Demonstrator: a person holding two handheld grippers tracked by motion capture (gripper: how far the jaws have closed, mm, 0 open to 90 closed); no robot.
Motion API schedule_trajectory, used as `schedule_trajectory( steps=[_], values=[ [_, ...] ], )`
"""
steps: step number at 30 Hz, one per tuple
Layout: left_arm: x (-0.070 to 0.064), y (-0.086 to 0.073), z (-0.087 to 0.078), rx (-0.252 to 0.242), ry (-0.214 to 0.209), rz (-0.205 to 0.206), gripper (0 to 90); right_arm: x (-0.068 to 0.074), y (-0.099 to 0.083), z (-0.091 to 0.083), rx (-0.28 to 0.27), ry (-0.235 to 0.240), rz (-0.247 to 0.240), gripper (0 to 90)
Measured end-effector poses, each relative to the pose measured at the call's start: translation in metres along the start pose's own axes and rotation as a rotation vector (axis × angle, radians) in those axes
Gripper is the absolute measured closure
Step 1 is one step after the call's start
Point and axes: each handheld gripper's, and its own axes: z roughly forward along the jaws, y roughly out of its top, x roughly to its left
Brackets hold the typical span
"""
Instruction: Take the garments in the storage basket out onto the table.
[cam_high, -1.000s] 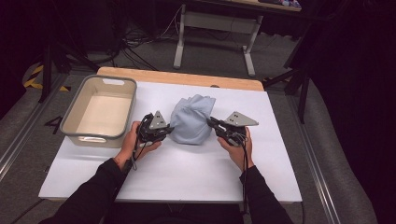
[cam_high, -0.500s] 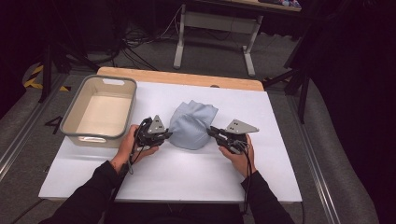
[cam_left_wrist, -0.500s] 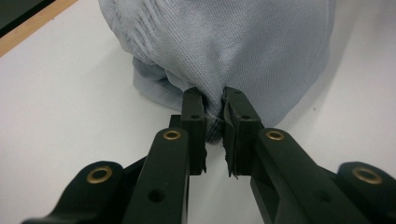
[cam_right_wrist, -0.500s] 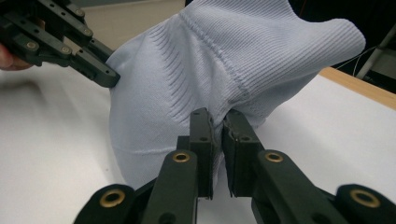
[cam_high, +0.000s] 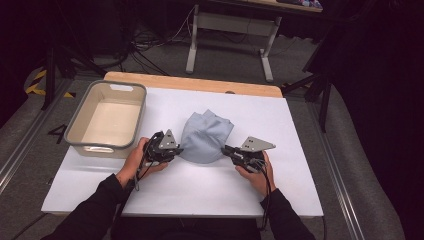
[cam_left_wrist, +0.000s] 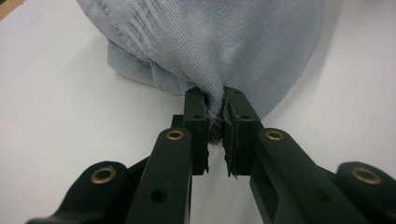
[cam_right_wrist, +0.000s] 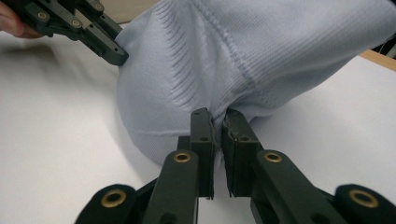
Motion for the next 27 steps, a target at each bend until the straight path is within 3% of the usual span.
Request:
schedule_trajectory(
  steps=[7, 9, 15, 17, 20, 27],
  values=[
    [0.0, -0.002, 0.002, 0.002, -0.003, 0.003, 81.1, 0.004, -0.007, -0.004, 0.031, -0.02, -0.034, 80.7],
    [0.0, -0.001, 0.002, 0.005, -0.001, 0.004, 81.2, 0.002, -0.004, -0.007, 0.004, -0.04, -0.024, 74.9],
    [0.0, -0.002, 0.004, 0.007, -0.007, 0.004, 81.3, -0.009, 0.015, -0.016, -0.092, -0.116, 0.001, 45.1],
    [0.0, -0.002, 0.004, 0.005, -0.008, -0.001, 81.3, -0.014, 0.023, -0.016, -0.117, -0.11, 0.036, 38.2],
    [0.0, -0.002, 0.005, 0.008, -0.011, 0.002, 81.4, -0.018, 0.033, -0.011, -0.118, -0.117, 0.034, 30.9],
    [0.0, -0.003, 0.006, 0.003, -0.02, 0.007, 81.5, -0.025, 0.046, 0.01, -0.108, -0.065, 0.076, 27.3]
  ],
)
